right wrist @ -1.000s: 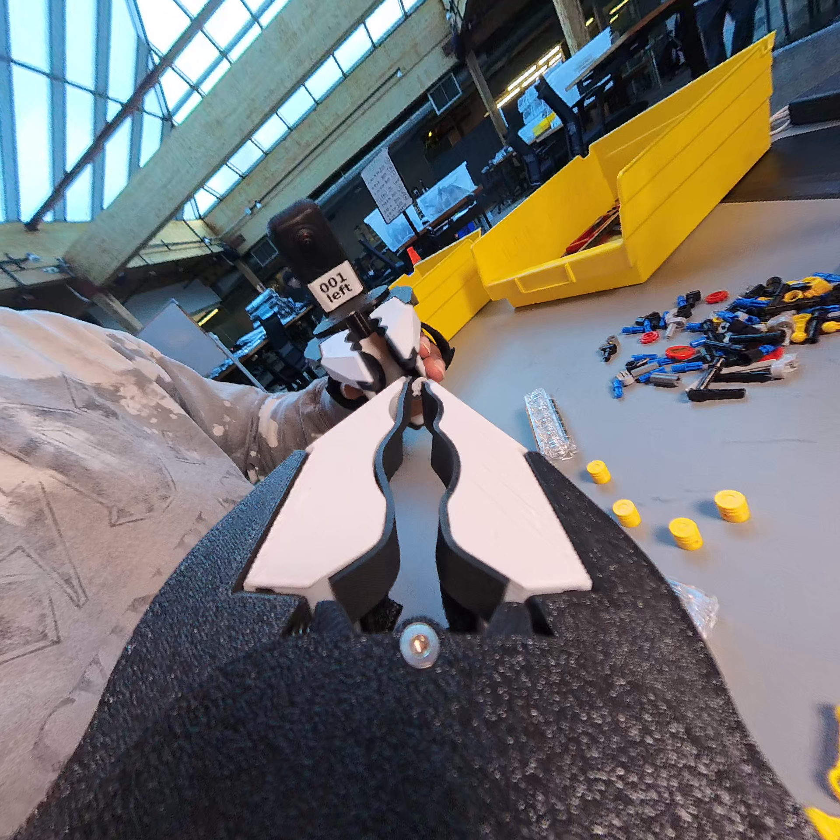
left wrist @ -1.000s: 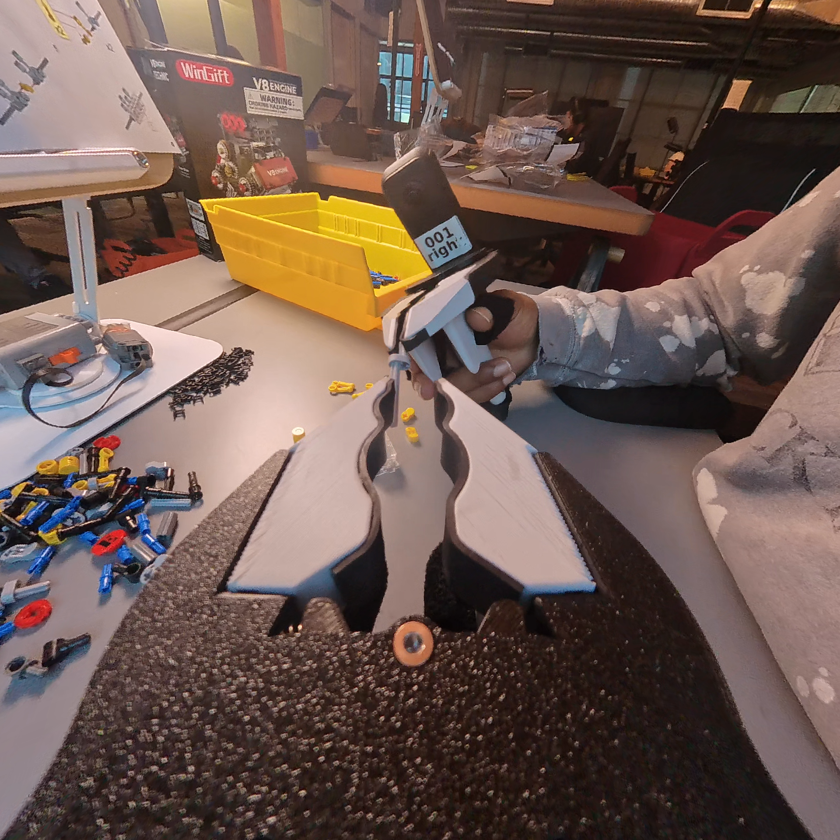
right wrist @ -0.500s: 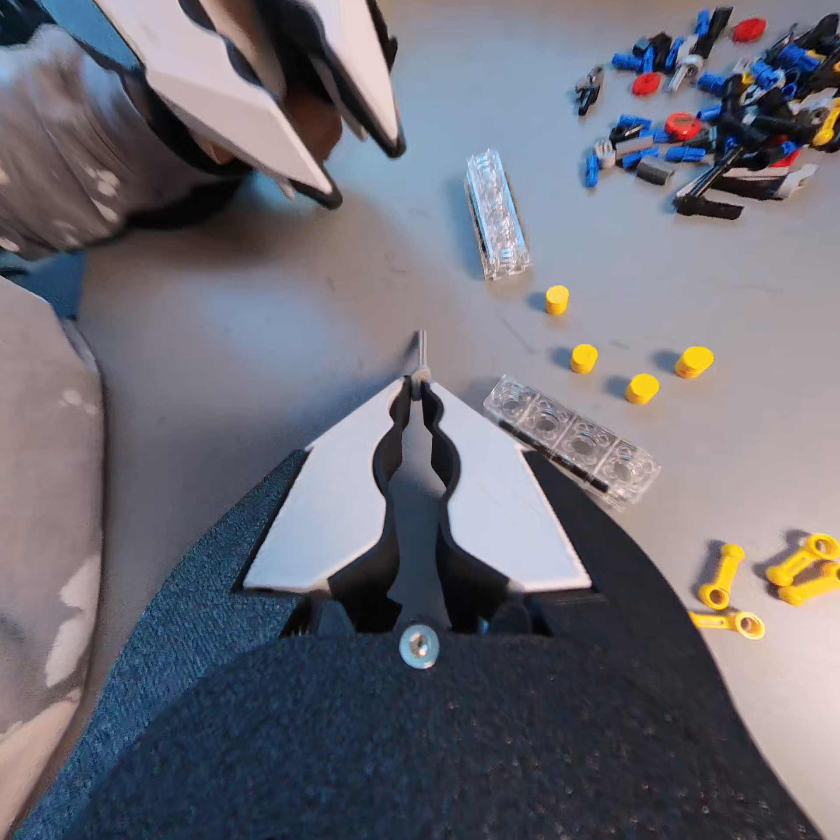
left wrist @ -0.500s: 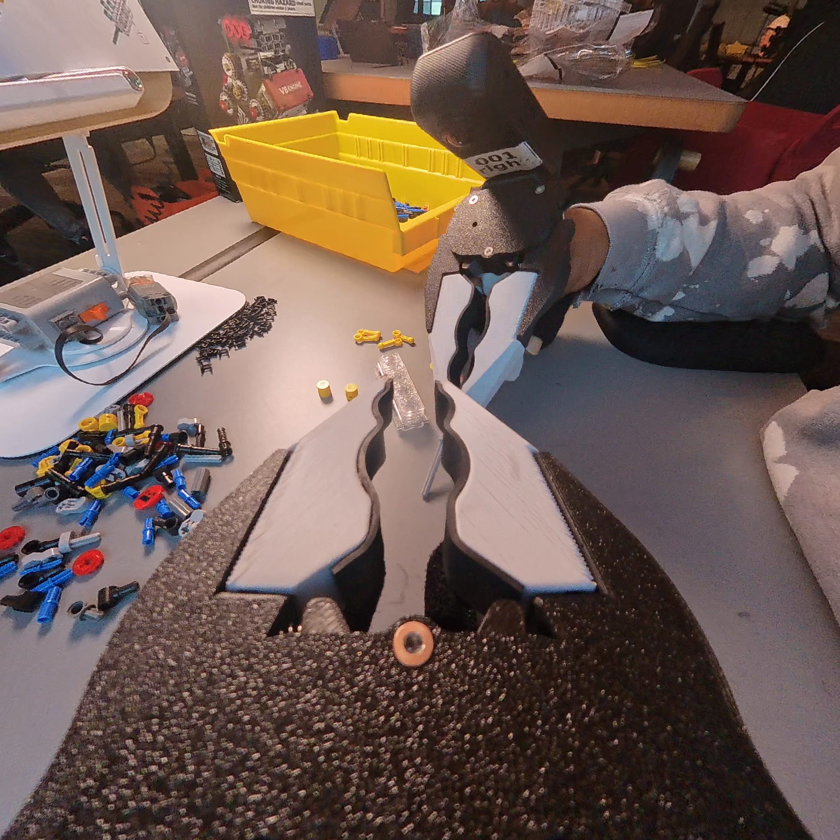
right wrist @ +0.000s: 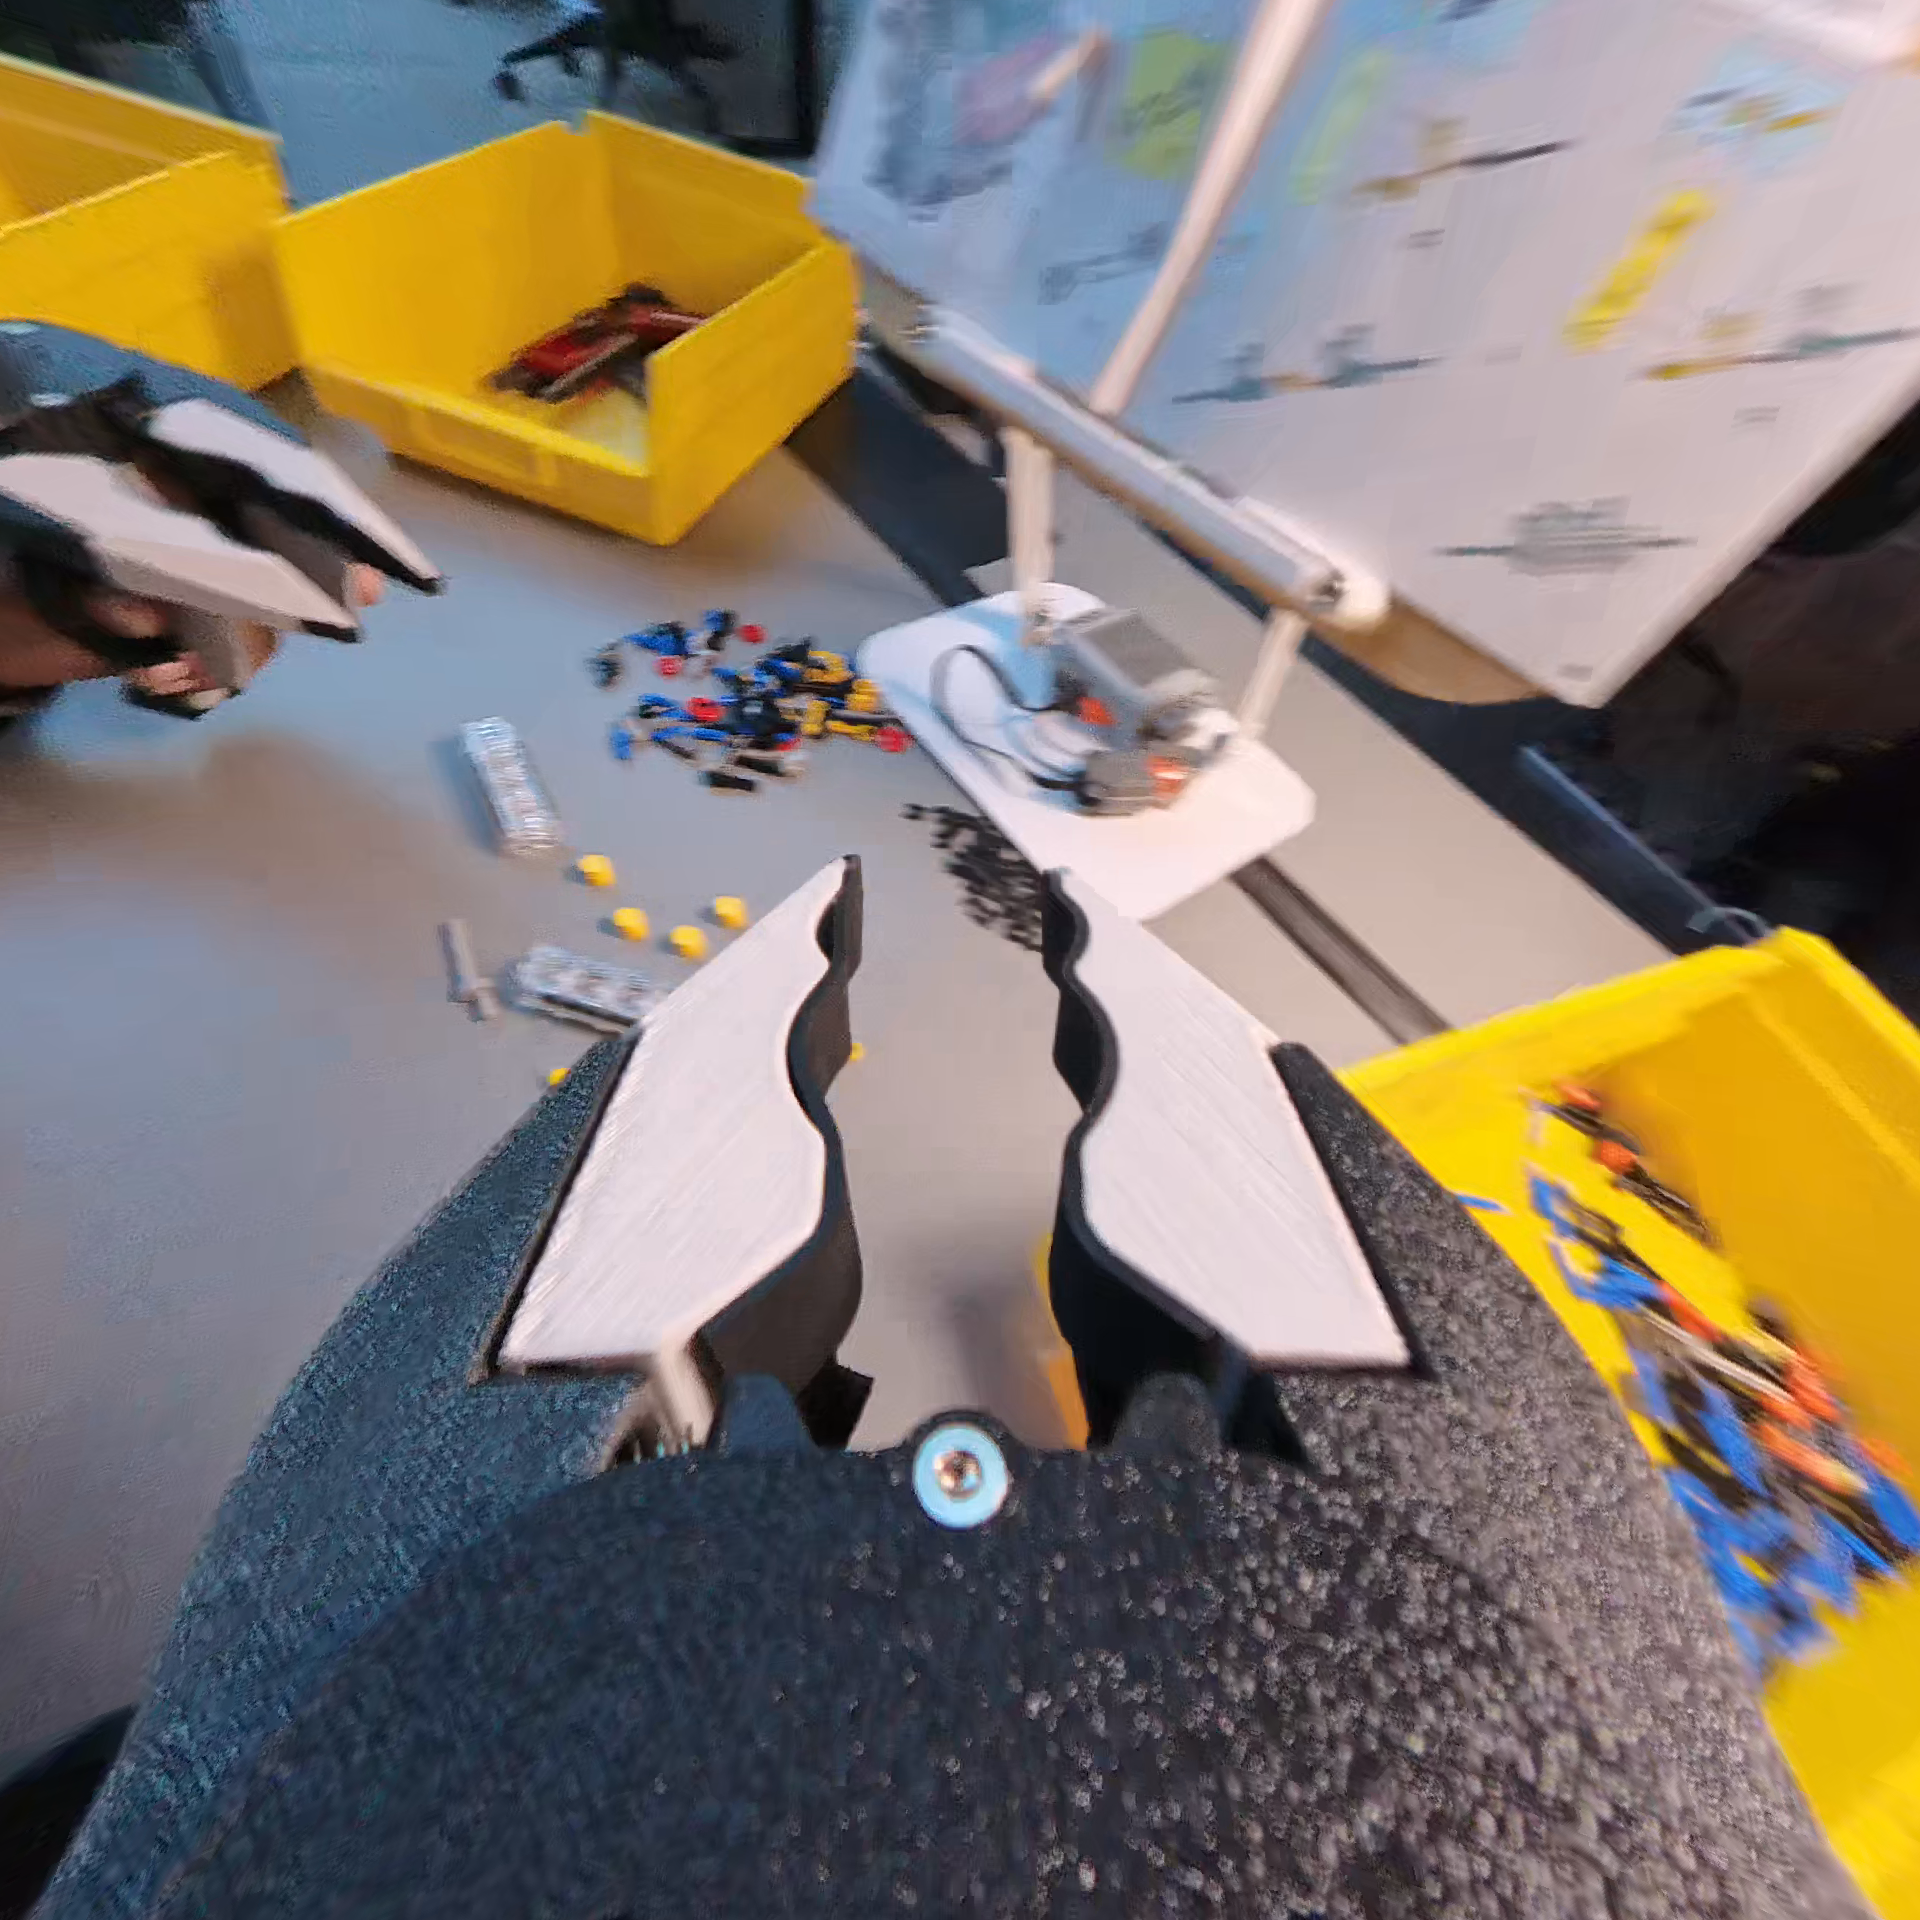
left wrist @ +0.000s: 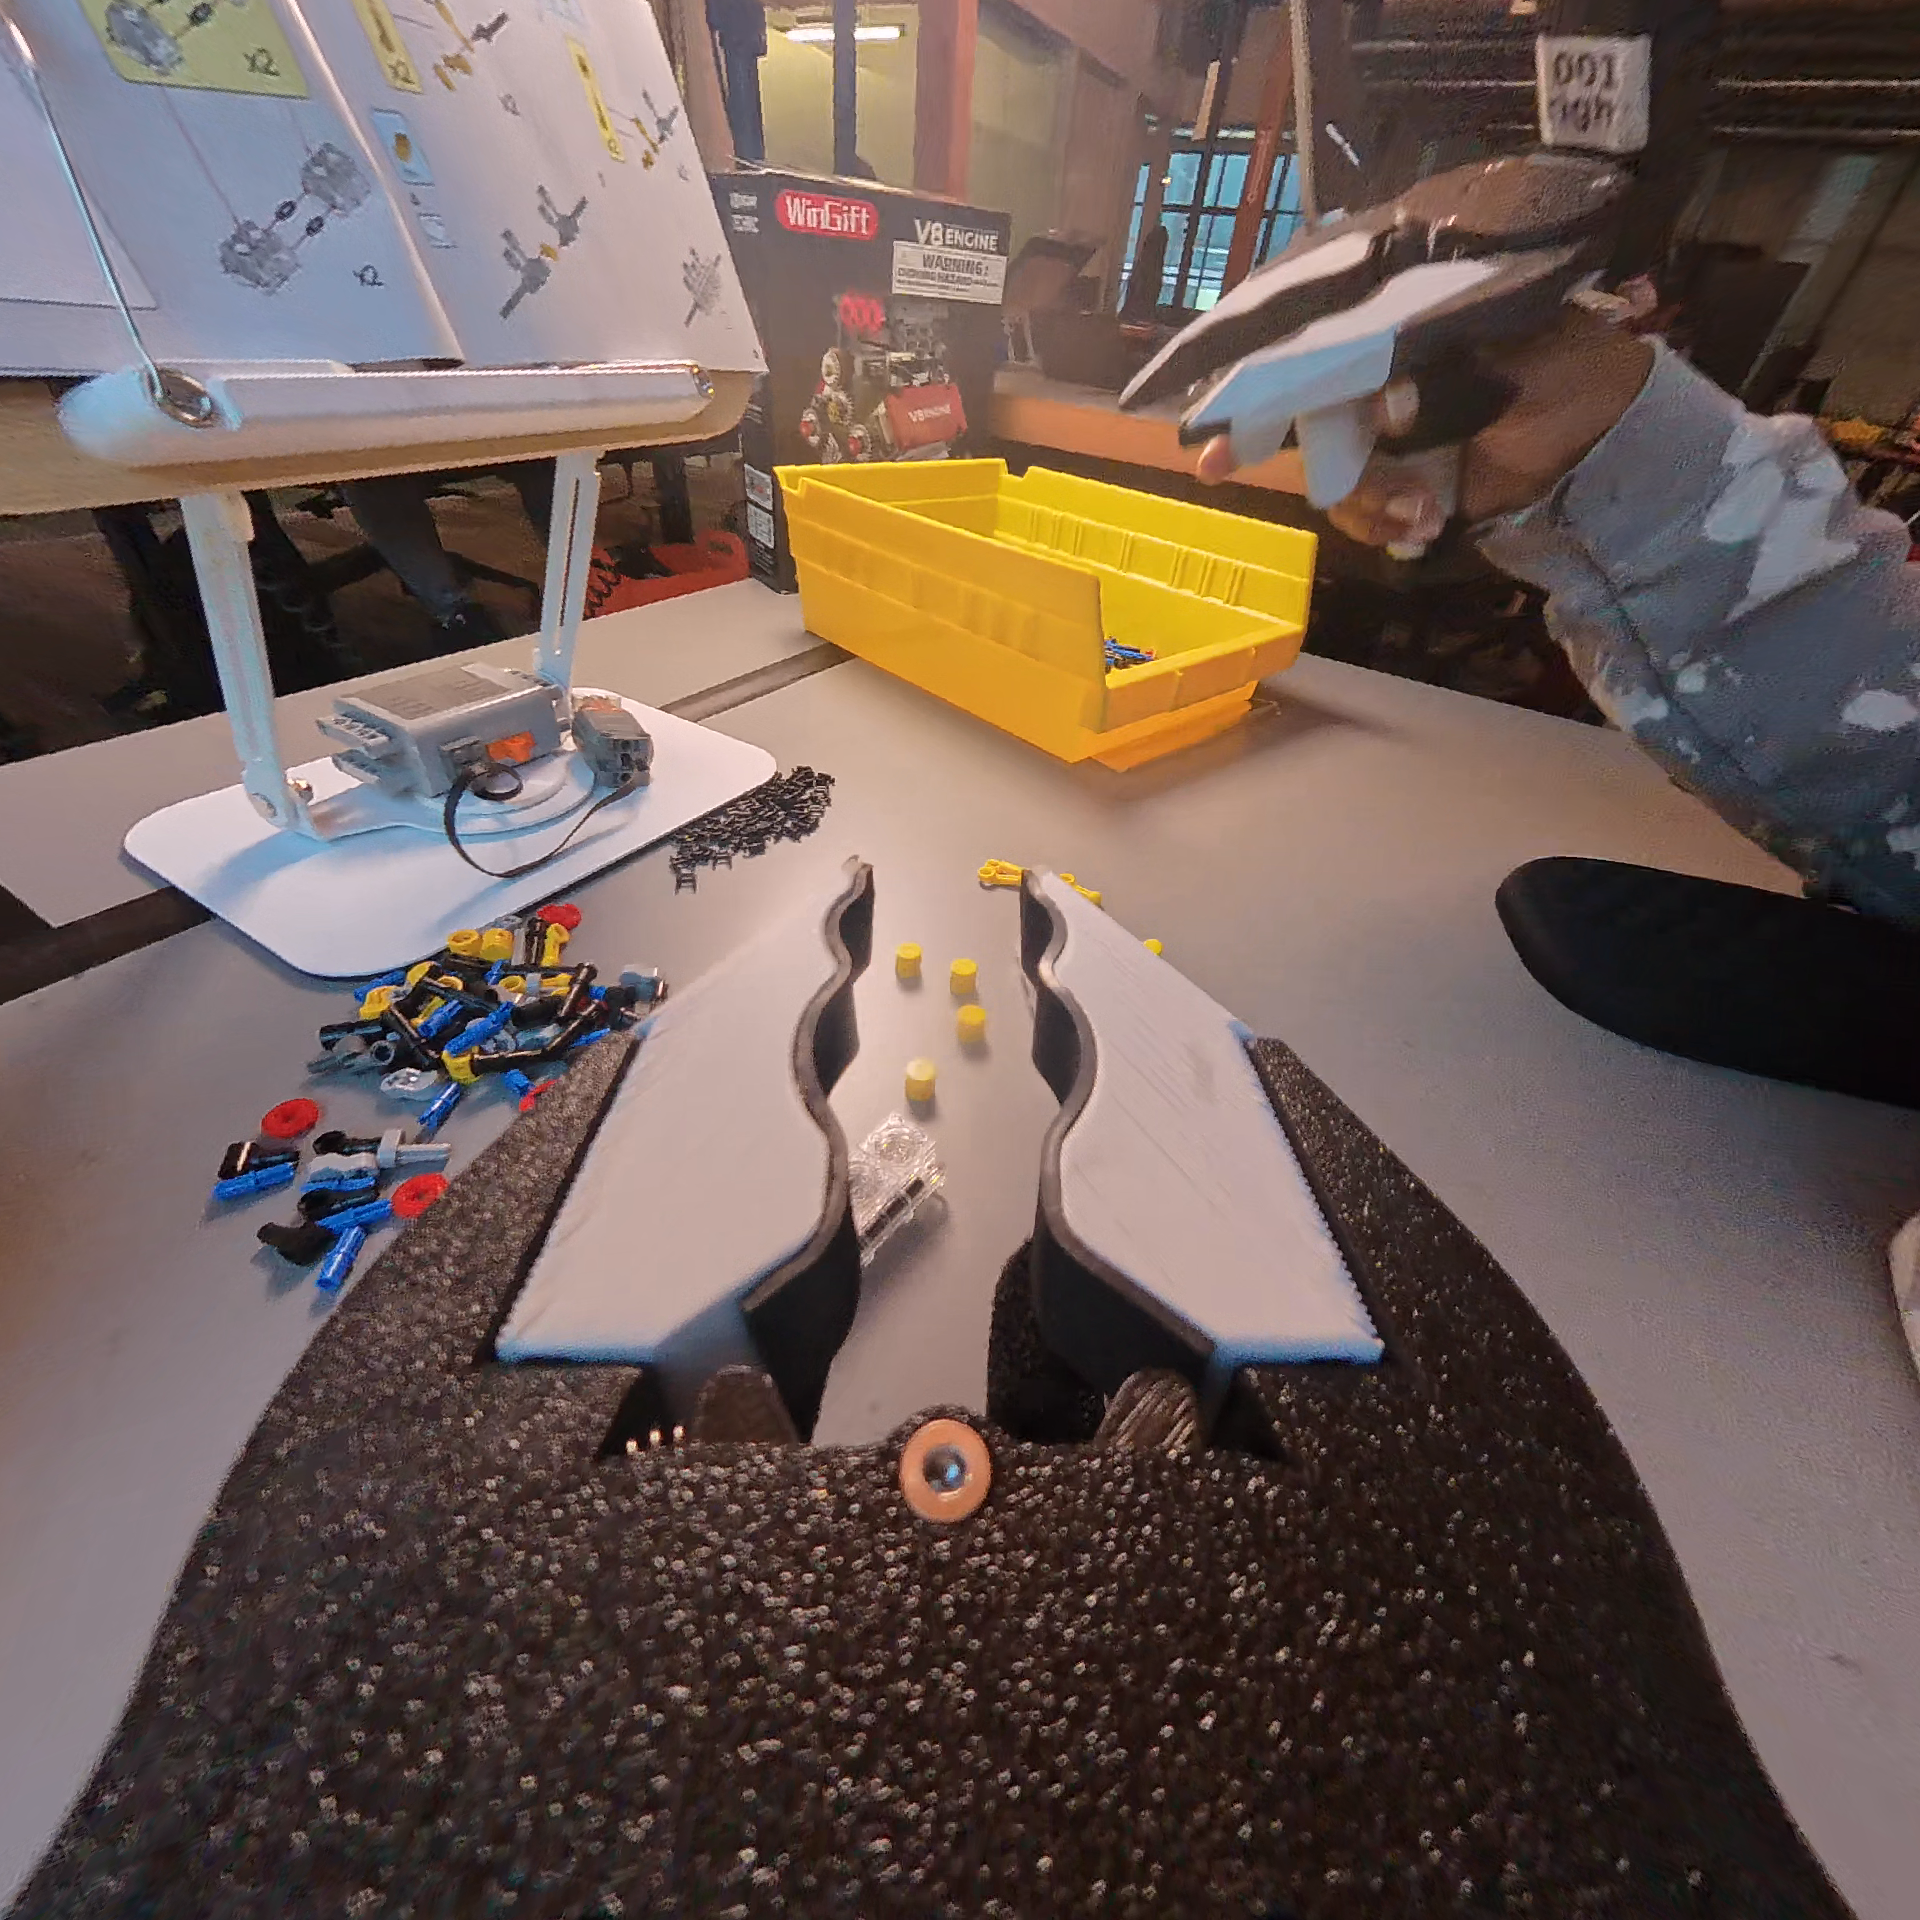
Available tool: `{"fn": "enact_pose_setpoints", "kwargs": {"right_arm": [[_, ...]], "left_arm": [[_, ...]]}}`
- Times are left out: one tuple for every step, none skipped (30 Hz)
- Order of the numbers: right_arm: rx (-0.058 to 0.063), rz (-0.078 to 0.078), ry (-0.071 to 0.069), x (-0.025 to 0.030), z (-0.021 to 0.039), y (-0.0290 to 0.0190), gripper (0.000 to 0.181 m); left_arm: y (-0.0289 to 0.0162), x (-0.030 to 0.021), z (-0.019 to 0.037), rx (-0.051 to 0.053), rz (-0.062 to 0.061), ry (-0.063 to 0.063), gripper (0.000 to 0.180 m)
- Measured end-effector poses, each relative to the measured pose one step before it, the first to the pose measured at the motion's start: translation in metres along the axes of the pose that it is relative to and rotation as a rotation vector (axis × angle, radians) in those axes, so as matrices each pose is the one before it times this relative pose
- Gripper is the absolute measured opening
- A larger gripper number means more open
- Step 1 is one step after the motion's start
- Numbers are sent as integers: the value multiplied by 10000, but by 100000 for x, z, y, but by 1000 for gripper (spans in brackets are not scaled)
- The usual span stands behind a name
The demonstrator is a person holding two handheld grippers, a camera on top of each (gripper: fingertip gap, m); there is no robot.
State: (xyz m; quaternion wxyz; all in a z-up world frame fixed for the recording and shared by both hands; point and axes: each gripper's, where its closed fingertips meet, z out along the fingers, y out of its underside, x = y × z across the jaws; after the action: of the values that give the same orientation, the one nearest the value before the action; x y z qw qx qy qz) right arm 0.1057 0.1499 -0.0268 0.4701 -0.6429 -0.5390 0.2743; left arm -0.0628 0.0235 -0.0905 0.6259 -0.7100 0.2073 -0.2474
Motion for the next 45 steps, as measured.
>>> {"fn": "enact_pose_setpoints", "kwargs": {"right_arm": [[-186,31,685,2900,-1801,-73,33],[-326,-74,685,3022,-1396,187,31],[-460,-137,668,3117,-908,502,28],[-626,-179,415,2816,-309,858,23],[-827,-241,221,2500,282,1240,22],[-861,-265,330,2524,747,1352,22],[-841,-252,153,2022,1179,1359,21],[-828,-114,-249,1132,1520,1264,21],[-612,-74,-356,673,1712,789,21],[-526,-248,-280,536,1844,586,20],[-569,-480,-249,357,1907,606,19],[-535,-538,-141,383,1886,513,18],[-489,-411,-128,340,1785,419,18],[-469,-202,-214,193,1621,337,18],[-431,6,-267,157,1428,255,18],[-342,170,-213,250,1214,108,18],[-286,296,-215,247,1009,36,19],[-256,367,-331,24,836,23,20],[-365,391,-280,53,724,245,20],[-461,330,58,531,605,431,19],[-327,159,106,523,504,320,19],[-200,136,-82,176,397,201,18],[-122,202,-181,9,334,126,17],[165,135,-292,-184,57,-287,13],[298,85,-222,-169,-61,-471,12],[103,91,-144,-109,21,-160,12],[-53,-20,-177,-261,156,106,13],[28,-63,-227,-436,166,18,14],[122,-46,-114,-185,-62,-166,14],[63,18,-347,-547,-44,-42,17],[69,-171,-343,-554,-176,-1,9],[180,-94,-443,-774,-252,-163,9],[209,-18,-70,-158,-341,-276,9],[158,-11,280,436,-414,-230,9],[78,-71,391,666,-359,-91,9],[50,-93,304,546,-231,-42,10],[6,-107,194,355,-75,16,11],[-81,-189,163,246,30,124,12],[-92,-300,37,-34,108,137,13],[-54,-322,-15,-167,142,46,14],[-45,-305,3,-149,144,-13,15],[-36,-267,11,-141,133,-44,16],[-83,-185,44,-22,116,-4,16],[-42,-114,80,98,88,-75,16],[22,-25,79,148,56,-173,16]], "left_arm": [[236,-301,10,-77,-91,-52,26],[253,-278,46,-78,-106,-60,25],[297,-205,87,-91,-107,-36,26],[331,-194,128,-116,-99,-28,26],[298,-221,164,-101,-72,-57,26],[202,-227,159,-64,-35,-70,26],[121,-208,162,-41,-27,-62,26],[59,-165,149,-40,-39,-38,26],[22,-142,128,-39,-33,-31,26],[-28,-168,66,3,-14,-60,26],[-54,-136,7,33,-16,-53,26],[-58,-20,-46,46,-23,6,26],[-47,31,-93,53,-14,30,26],[-63,6,-107,69,-1,6,26],[-95,22,-112,78,6,15,26],[-88,27,-87,67,-4,30,26],[-42,17,-49,40,-22,33,25],[-11,20,-24,11,-33,44,25],[24,-5,-7,-6,-46,43,25],[9,14,-6,-3,-56,51,25],[-16,-20,-20,6,-61,40,25],[-20,-37,-19,14,-67,32,25],[-19,-30,-20,14,-70,36,25],[-26,-12,-10,10,-64,48,25],[-20,-19,-15,7,-52,39,25],[-2,-7,2,-3,-41,30,25],[15,10,13,-13,-28,32,25],[34,22,16,-23,-15,27,25],[37,25,21,-23,4,22,25],[32,39,17,-22,15,17,25],[33,46,16,-21,22,16,25],[37,37,20,-16,23,11,25],[20,20,16,-12,16,0,25],[28,4,12,-14,5,-1,25],[32,-14,30,-23,-13,1,25],[50,-30,47,-34,-23,-2,25],[52,-25,52,-35,-20,-3,25],[49,-20,47,-31,-13,1,25],[40,-10,32,-29,-8,0,25],[30,-7,24,-19,-2,-3,25],[31,-5,3,-8,1,-6,25],[1,-8,6,-2,-3,-3,25],[8,-11,9,0,-8,-6,25],[14,-23,6,-7,-13,-8,25],[18,-20,23,-13,-16,-4,25]]}}
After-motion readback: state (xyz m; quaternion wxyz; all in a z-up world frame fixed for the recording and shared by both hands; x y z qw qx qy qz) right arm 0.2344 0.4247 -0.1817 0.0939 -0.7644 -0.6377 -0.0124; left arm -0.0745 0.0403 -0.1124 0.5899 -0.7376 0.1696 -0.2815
